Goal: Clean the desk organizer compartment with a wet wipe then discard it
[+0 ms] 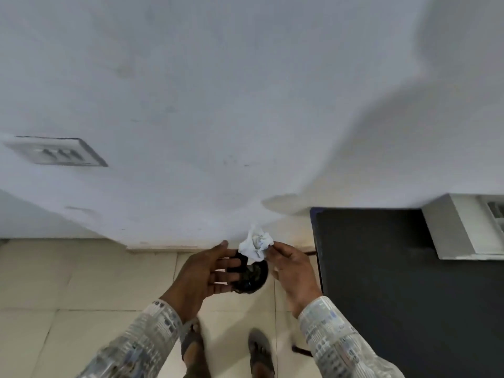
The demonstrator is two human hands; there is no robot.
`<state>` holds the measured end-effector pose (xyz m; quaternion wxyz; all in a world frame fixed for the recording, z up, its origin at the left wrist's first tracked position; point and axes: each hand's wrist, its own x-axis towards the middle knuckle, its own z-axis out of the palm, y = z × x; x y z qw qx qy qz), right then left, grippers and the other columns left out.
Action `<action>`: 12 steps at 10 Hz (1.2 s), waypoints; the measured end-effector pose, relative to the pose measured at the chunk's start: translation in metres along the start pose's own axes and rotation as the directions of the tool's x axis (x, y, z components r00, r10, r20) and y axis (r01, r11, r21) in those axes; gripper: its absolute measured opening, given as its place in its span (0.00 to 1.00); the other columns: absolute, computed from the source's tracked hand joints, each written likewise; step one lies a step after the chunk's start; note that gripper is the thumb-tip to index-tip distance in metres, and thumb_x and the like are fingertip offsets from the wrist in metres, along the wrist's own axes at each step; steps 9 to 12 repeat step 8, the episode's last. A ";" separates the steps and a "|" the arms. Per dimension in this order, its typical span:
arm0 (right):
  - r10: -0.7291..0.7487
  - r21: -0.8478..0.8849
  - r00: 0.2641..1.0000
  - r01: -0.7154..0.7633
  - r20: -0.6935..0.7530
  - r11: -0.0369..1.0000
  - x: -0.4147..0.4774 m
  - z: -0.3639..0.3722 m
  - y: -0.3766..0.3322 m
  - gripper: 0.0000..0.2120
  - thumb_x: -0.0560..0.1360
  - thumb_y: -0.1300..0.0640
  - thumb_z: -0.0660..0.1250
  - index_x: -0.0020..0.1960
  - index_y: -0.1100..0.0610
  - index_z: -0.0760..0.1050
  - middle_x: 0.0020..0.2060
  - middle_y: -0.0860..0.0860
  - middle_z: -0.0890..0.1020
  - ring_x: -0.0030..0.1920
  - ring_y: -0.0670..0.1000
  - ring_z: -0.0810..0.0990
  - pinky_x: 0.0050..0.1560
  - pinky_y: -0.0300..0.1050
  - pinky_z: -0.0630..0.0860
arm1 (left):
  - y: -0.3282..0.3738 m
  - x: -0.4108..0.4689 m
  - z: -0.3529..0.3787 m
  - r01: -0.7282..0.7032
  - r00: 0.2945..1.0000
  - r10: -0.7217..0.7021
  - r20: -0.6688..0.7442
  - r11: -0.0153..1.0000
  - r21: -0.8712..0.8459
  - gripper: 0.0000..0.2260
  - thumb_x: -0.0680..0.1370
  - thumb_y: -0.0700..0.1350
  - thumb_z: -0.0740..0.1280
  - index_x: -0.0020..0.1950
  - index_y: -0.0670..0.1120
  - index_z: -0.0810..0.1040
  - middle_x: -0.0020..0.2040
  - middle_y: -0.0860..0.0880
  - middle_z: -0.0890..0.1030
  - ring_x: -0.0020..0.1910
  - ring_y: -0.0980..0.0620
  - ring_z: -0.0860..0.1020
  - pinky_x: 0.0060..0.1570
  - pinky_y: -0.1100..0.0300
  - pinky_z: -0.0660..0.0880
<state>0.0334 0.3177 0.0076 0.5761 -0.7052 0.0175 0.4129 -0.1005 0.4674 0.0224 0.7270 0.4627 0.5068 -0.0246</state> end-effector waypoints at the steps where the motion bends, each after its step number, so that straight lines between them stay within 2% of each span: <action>1: 0.090 0.050 0.993 -0.086 -0.082 0.995 0.038 0.009 0.026 0.05 0.78 0.57 0.75 0.53 0.55 0.88 0.46 0.52 0.89 0.46 0.49 0.83 0.48 0.43 0.77 | -0.010 0.055 -0.014 0.064 0.997 -0.061 -0.044 0.996 0.062 0.19 0.82 0.57 0.70 0.61 0.43 0.86 0.56 0.43 0.90 0.51 0.39 0.87 0.49 0.48 0.81; 2: 0.261 0.068 0.949 -0.253 -0.176 0.965 0.104 0.022 0.093 0.03 0.75 0.59 0.77 0.49 0.55 0.86 0.44 0.52 0.88 0.45 0.51 0.82 0.43 0.43 0.75 | -0.040 0.139 -0.035 0.163 0.986 -0.157 -0.062 0.980 0.112 0.17 0.82 0.55 0.71 0.61 0.42 0.85 0.59 0.41 0.89 0.50 0.40 0.86 0.49 0.49 0.81; 3: 0.346 0.043 0.915 -0.344 -0.210 0.938 0.145 0.029 0.142 0.04 0.74 0.59 0.78 0.43 0.52 0.85 0.44 0.53 0.88 0.45 0.52 0.83 0.41 0.44 0.75 | -0.070 0.189 -0.047 0.226 0.972 -0.216 -0.092 0.967 0.121 0.17 0.82 0.54 0.72 0.61 0.42 0.85 0.58 0.42 0.89 0.48 0.42 0.85 0.47 0.50 0.80; 4: 0.352 -0.070 0.886 -0.388 -0.301 0.919 0.214 0.036 0.232 0.06 0.72 0.51 0.77 0.36 0.47 0.86 0.44 0.54 0.90 0.50 0.57 0.87 0.53 0.53 0.83 | -0.126 0.269 -0.060 0.288 0.954 -0.273 -0.122 0.949 0.128 0.18 0.82 0.52 0.72 0.65 0.41 0.84 0.55 0.43 0.87 0.47 0.42 0.83 0.48 0.50 0.79; 5: 0.331 -0.178 0.876 -0.409 -0.350 0.895 0.258 0.038 0.290 0.06 0.72 0.49 0.73 0.41 0.48 0.87 0.45 0.56 0.89 0.50 0.60 0.87 0.57 0.58 0.83 | -0.168 0.319 -0.064 0.314 0.946 -0.299 -0.126 0.940 0.132 0.18 0.82 0.51 0.72 0.66 0.41 0.82 0.58 0.42 0.85 0.50 0.41 0.83 0.51 0.48 0.79; 6: 0.352 -0.222 0.867 -0.443 -0.353 0.869 0.295 0.043 0.340 0.11 0.74 0.56 0.70 0.54 0.55 0.87 0.52 0.57 0.88 0.53 0.61 0.85 0.55 0.53 0.82 | -0.214 0.365 -0.066 0.340 0.937 -0.322 -0.134 0.929 0.146 0.14 0.81 0.50 0.74 0.62 0.44 0.81 0.59 0.43 0.82 0.52 0.41 0.81 0.53 0.45 0.78; 7: 0.378 -0.215 0.867 -0.457 -0.326 0.863 0.298 0.045 0.346 0.13 0.76 0.57 0.70 0.60 0.55 0.84 0.55 0.55 0.86 0.53 0.57 0.83 0.53 0.47 0.79 | -0.229 0.379 -0.067 0.325 0.941 -0.303 -0.151 0.932 0.159 0.11 0.81 0.49 0.74 0.60 0.45 0.81 0.59 0.43 0.82 0.51 0.42 0.81 0.51 0.46 0.78; 8: 0.379 -0.245 0.856 -0.475 -0.350 0.846 0.297 0.048 0.350 0.18 0.78 0.57 0.68 0.66 0.54 0.81 0.63 0.53 0.83 0.60 0.57 0.81 0.61 0.47 0.78 | -0.240 0.382 -0.069 0.277 0.951 -0.228 -0.207 0.926 0.255 0.17 0.80 0.49 0.74 0.67 0.46 0.81 0.56 0.43 0.84 0.50 0.43 0.82 0.52 0.45 0.81; 12: 0.379 -0.245 0.856 -0.475 -0.350 0.846 0.297 0.048 0.350 0.18 0.78 0.57 0.68 0.66 0.54 0.81 0.63 0.53 0.83 0.60 0.57 0.81 0.61 0.47 0.78 | -0.240 0.382 -0.069 0.277 0.951 -0.228 -0.207 0.926 0.255 0.17 0.80 0.49 0.74 0.67 0.46 0.81 0.56 0.43 0.84 0.50 0.43 0.82 0.52 0.45 0.81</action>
